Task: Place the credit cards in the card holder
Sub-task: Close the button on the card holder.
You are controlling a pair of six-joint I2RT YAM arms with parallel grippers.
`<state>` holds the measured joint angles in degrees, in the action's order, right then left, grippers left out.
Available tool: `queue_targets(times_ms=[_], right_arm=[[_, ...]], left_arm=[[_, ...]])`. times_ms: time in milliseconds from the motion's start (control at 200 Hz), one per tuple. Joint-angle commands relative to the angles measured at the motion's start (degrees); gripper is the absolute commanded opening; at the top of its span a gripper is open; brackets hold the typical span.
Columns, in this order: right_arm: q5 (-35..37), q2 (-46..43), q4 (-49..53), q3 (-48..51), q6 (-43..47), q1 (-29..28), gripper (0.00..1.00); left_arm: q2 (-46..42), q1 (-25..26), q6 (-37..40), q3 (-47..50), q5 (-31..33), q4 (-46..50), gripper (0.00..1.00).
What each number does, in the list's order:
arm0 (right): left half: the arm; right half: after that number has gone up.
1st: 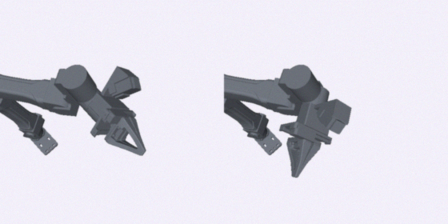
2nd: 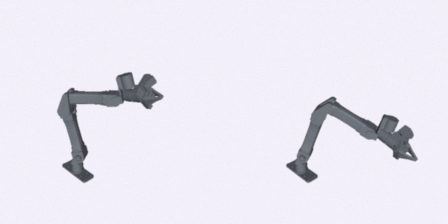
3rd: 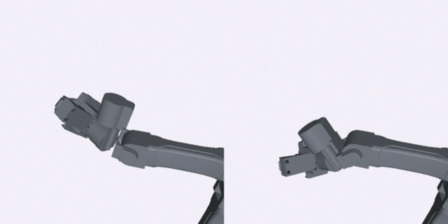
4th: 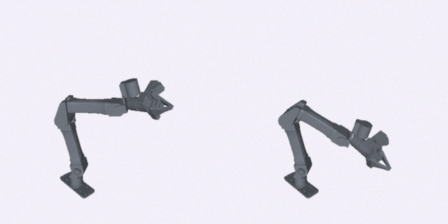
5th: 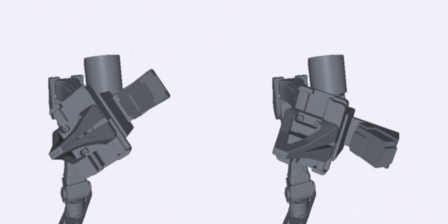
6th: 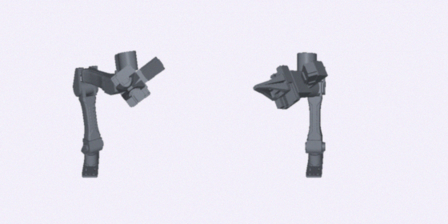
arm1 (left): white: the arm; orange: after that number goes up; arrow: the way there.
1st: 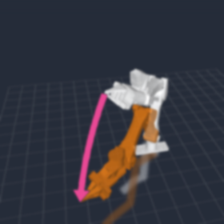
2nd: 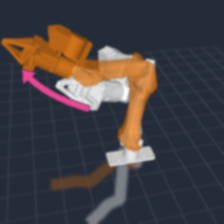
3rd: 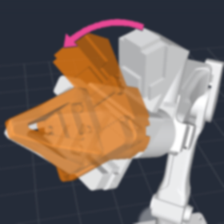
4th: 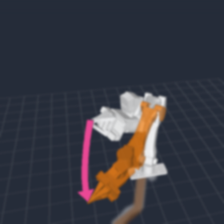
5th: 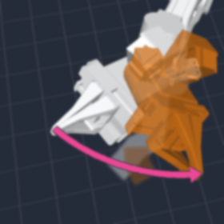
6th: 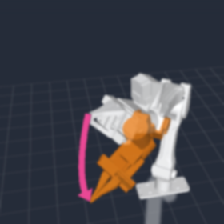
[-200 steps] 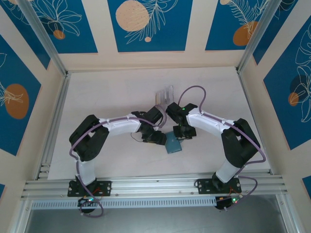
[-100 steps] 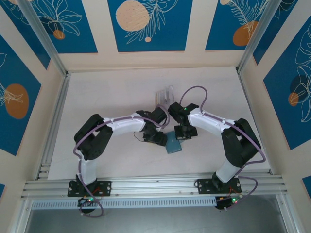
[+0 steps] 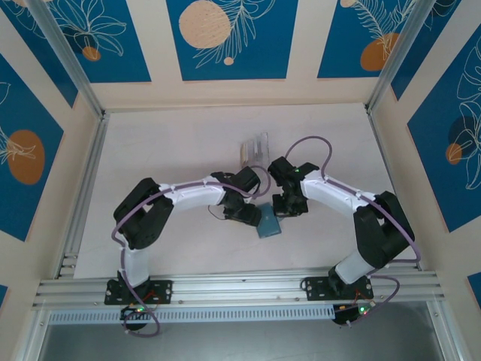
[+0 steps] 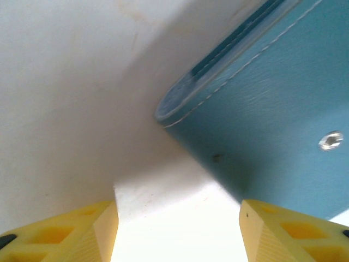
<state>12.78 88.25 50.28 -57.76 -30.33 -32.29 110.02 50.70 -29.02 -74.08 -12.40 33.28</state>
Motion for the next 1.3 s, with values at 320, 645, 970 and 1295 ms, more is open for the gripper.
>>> queue_targets(times_ms=[320, 645, 970, 1295], right_arm=[[-14.22, -5.84, -4.73, 4.42, 1.80, 6.39, 0.00], [-23.04, -8.00, -7.73, 6.38, 2.90, 8.46, 0.00], [-28.77, -5.38, -9.19, 6.53, 3.66, 8.48, 0.00], [-32.73, 0.33, -10.12, 5.45, 4.46, 7.77, 0.00]], left_arm=[[0.92, -1.48, -2.30, -1.03, -1.40, -3.59, 0.61], [4.56, -1.48, -0.50, -0.90, -0.30, -3.70, 0.61], [4.63, -1.48, -0.02, 0.88, -1.13, -5.50, 0.60], [4.49, -1.48, -0.58, 1.74, -2.10, -7.14, 0.60]])
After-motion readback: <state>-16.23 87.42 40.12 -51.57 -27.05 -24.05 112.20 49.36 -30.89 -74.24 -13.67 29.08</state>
